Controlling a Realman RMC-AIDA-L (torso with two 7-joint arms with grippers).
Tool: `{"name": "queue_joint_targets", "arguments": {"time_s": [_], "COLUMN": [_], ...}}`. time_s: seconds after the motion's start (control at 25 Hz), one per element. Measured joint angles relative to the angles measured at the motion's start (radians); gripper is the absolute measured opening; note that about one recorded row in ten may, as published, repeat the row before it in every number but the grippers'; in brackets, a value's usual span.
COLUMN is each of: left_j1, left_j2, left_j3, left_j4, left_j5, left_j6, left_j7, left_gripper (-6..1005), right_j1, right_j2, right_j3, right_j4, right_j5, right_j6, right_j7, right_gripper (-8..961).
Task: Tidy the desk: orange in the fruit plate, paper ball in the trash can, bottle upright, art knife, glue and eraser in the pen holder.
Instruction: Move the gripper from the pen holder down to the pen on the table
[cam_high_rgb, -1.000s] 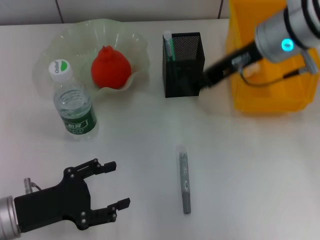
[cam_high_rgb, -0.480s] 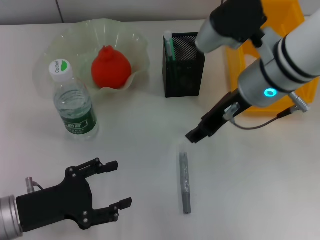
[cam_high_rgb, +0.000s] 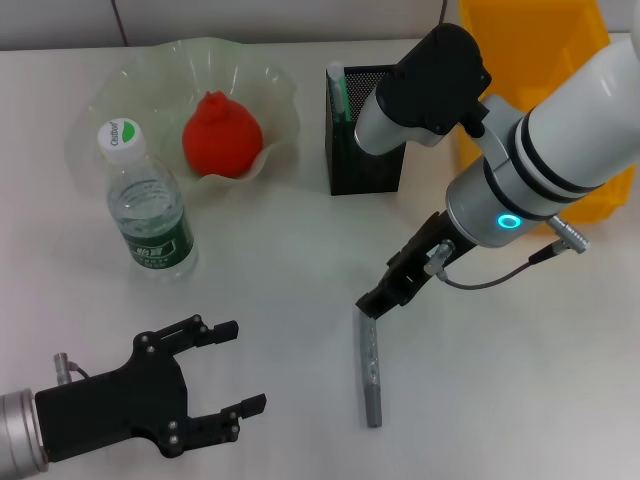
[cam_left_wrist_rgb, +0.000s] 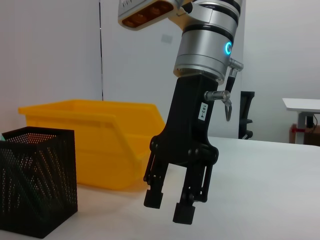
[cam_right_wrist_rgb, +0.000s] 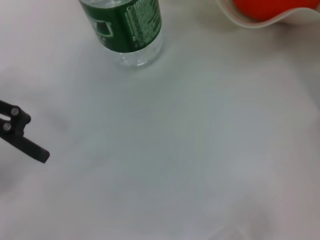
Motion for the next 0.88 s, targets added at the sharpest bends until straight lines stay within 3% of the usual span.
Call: {"name": "queue_joint_targets", "arguments": {"time_s": [0.16,0.88], "left_j1": [0.002,0.000], "left_j2": [0.000,-0.002], "left_j3": [0.000,0.003], "left_j4": [0.000,-0.002], "left_j5": [0.000,0.000], "left_j6": [0.000,-0.002], "left_j7": [0.000,0.007], "left_gripper": [802,802], "right_j1": [0.000,0.041], "right_j2": [0.000,0.001], "right_j3": [-0.005,-0.100], "right_j4": [0.001,0.117], "right_j5": [0.001,0.023], "right_j6": [0.010,0.111], "right_j7": [0.020,0.118], "right_gripper": [711,708]}}
